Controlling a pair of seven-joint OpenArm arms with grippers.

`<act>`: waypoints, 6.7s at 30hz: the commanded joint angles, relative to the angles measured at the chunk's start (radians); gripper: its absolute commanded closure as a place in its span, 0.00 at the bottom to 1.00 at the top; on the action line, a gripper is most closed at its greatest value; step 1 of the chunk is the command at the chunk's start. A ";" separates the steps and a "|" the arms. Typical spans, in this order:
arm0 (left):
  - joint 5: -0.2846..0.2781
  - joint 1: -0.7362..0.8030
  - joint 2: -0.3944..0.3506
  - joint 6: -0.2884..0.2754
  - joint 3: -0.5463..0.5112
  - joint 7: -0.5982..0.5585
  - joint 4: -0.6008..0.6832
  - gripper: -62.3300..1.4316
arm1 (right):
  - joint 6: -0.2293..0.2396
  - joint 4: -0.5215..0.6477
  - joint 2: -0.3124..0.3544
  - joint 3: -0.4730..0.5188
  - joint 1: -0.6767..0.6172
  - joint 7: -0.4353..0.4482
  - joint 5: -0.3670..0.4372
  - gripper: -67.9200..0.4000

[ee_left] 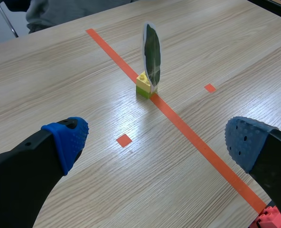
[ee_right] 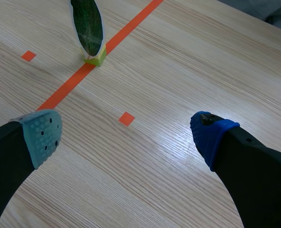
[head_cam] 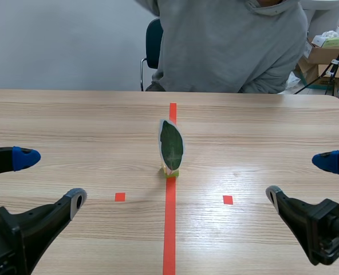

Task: Do the leaf sorting experiment

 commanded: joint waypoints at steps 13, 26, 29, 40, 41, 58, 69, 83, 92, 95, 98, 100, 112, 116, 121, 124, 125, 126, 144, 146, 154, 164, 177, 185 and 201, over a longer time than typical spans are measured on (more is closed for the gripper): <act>-0.006 0.000 0.007 -0.003 -0.006 -0.014 0.019 0.01 | 0.000 0.016 0.007 0.010 0.009 0.011 0.008 0.19; -0.006 0.000 0.007 -0.003 -0.006 -0.014 0.019 0.01 | 0.000 0.016 0.007 0.010 0.009 0.011 0.007 0.19; -0.006 0.000 0.007 -0.003 -0.006 -0.014 0.019 0.01 | 0.000 0.016 0.007 0.010 0.009 0.011 0.007 0.19; -0.006 0.000 0.007 -0.003 -0.006 -0.014 0.019 0.01 | 0.000 0.016 -0.003 0.010 0.009 -0.001 0.007 0.19; -0.006 0.000 0.007 -0.003 -0.006 -0.014 0.019 0.01 | 0.000 0.016 -0.003 0.010 0.009 -0.001 0.007 0.19; -0.006 0.000 0.007 -0.003 -0.006 -0.014 0.019 0.01 | 0.005 -0.021 -0.002 0.006 0.201 -0.148 -0.154 0.19; -0.006 0.000 0.007 -0.003 -0.006 -0.014 0.019 0.01 | 0.130 -0.330 0.002 -0.273 0.642 -0.243 -0.113 0.19; -0.006 0.000 0.007 -0.003 -0.006 -0.014 0.019 0.01 | 0.268 -0.804 -0.194 -0.547 1.073 -0.187 -0.148 0.19; -0.006 0.000 0.007 -0.003 -0.006 -0.013 0.019 0.01 | 0.259 -0.918 -0.313 -0.660 1.146 -0.092 -0.268 0.19; -0.006 0.000 0.007 -0.003 -0.006 -0.013 0.019 0.01 | 0.234 -0.931 -0.333 -0.690 1.151 -0.069 -0.274 0.19; -0.006 0.000 0.007 -0.003 -0.006 -0.013 0.019 0.01 | 0.220 -0.931 -0.336 -0.702 1.150 -0.059 -0.274 0.19; -0.006 0.000 0.007 -0.003 -0.006 -0.013 0.019 0.01 | 0.215 -0.931 -0.333 -0.702 1.151 -0.059 -0.274 0.21; -0.006 0.000 0.007 -0.003 -0.006 -0.014 0.019 0.01 | 0.199 -0.931 -0.330 -0.701 1.150 -0.059 -0.274 0.67; -0.006 0.000 0.007 -0.003 -0.006 -0.014 0.019 0.01 | 0.199 -0.931 -0.330 -0.701 1.150 -0.059 -0.274 0.78; -0.006 0.000 0.007 -0.003 -0.006 -0.014 0.019 0.01 | 0.194 -0.931 -0.330 -0.701 1.150 -0.059 -0.274 0.91; -0.006 0.000 0.007 -0.003 -0.006 -0.014 0.019 0.01 | 0.167 -0.931 -0.330 -0.701 1.150 -0.059 -0.274 0.97; -0.006 0.000 0.007 -0.003 -0.006 -0.014 0.019 0.01 | 0.153 -0.931 -0.330 -0.701 1.150 -0.059 -0.274 0.97; -0.006 0.000 0.007 -0.003 -0.006 -0.014 0.019 0.01 | 0.134 -0.931 -0.330 -0.701 1.150 -0.059 -0.274 0.97; -0.006 0.000 0.007 -0.003 -0.006 -0.014 0.019 0.01 | 0.033 -0.931 -0.315 -0.592 1.125 -0.105 -0.160 0.97; -0.007 0.000 0.007 -0.003 -0.006 -0.014 0.019 0.01 | 0.021 -0.931 -0.299 -0.544 1.125 -0.123 -0.150 0.97; -0.007 0.000 0.007 -0.003 -0.006 -0.014 0.019 0.01 | -0.155 -0.932 -0.253 -0.360 1.130 -0.146 -0.142 0.97; -0.007 0.000 0.007 -0.003 -0.006 -0.014 0.019 0.01 | -0.264 -1.105 -0.233 -0.346 1.269 -0.084 -0.133 0.97; -0.007 0.000 0.007 -0.003 -0.006 -0.014 0.019 0.01 | -0.364 -1.304 -0.233 -0.346 1.310 -0.002 -0.127 0.97; -0.007 0.000 0.007 -0.006 -0.006 -0.014 0.019 0.01 | -0.445 -1.304 -0.228 -0.346 1.268 0.001 -0.127 0.91; -0.007 0.000 0.007 -0.006 -0.006 -0.014 0.019 0.01 | -0.461 -1.304 -0.211 -0.346 1.262 -0.004 -0.235 0.47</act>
